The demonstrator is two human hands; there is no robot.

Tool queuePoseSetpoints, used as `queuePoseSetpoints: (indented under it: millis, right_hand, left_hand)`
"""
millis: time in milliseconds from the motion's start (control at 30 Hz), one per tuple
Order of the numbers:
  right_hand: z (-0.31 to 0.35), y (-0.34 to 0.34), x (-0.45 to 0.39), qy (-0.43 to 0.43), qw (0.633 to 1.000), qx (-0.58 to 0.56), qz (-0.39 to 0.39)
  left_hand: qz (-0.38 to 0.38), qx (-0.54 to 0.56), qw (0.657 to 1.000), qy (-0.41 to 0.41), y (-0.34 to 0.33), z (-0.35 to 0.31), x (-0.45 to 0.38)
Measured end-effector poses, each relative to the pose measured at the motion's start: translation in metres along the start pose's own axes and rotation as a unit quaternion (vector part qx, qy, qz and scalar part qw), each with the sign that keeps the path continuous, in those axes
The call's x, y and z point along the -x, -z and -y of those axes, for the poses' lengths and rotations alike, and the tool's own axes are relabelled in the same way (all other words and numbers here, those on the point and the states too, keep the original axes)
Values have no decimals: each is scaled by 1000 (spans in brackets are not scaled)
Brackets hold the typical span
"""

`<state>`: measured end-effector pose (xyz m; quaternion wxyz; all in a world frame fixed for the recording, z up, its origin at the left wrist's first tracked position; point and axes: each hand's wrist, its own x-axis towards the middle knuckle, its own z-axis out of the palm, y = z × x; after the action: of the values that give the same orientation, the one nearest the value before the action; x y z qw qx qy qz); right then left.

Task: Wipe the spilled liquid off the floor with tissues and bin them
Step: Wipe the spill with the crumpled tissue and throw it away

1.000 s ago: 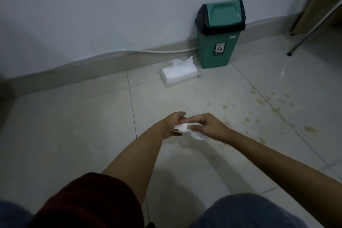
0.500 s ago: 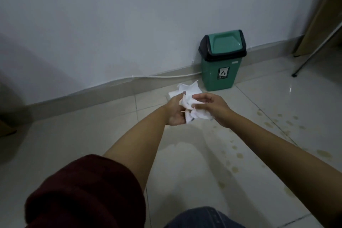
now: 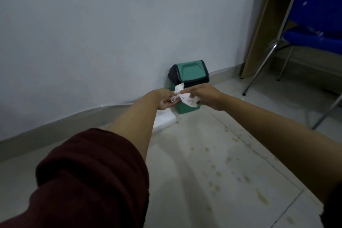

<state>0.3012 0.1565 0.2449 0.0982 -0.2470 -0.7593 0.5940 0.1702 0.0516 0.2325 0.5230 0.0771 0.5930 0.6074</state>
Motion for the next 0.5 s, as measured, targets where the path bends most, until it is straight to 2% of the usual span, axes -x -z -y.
queuePoseSetpoints:
  millis: [167, 333, 500]
  right_hand:
    - [25, -2, -20, -23, 1000, 12, -12]
    - [43, -19, -40, -57, 996, 32, 67]
    - [60, -16, -62, -112, 983, 142, -24]
  left_hand:
    - [-7, -78, 996, -37, 4, -30, -12]
    - [-14, -72, 996, -58, 26, -41, -25]
    - [38, 31, 998, -51, 28, -53, -21]
